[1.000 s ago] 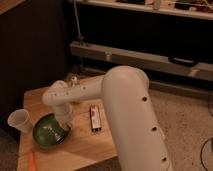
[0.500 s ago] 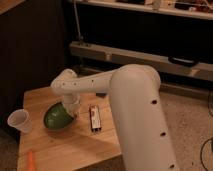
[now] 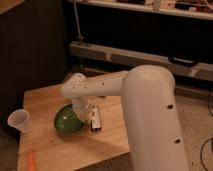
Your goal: Drag the ceramic bowl in a circle
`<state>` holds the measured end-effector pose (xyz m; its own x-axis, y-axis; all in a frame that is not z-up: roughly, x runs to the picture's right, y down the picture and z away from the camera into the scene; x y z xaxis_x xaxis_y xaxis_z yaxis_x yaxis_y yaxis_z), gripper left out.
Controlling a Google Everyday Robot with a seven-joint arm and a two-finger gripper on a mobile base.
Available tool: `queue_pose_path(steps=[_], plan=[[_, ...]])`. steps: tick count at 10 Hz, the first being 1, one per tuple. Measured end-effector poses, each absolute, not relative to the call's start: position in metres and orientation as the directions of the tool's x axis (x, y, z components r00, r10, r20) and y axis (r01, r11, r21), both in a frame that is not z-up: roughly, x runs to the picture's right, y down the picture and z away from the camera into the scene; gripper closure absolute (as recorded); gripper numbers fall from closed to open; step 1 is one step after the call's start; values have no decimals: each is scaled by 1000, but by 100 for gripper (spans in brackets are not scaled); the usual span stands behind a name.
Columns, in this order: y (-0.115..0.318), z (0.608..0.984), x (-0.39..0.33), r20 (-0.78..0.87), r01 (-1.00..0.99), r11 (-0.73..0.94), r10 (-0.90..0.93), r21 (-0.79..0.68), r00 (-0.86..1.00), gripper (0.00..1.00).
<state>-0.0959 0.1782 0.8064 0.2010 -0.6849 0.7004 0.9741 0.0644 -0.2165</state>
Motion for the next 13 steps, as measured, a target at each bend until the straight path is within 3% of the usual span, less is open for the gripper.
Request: queue_pose_path(steps=[3,8,13], plan=[[195,776,-75,704,973,70,-679,-220,208,86],[236,730,-116,753,996,5,-655,-85,67,86],[238,734,-173,760,998,-51,-647,29,-55,86]])
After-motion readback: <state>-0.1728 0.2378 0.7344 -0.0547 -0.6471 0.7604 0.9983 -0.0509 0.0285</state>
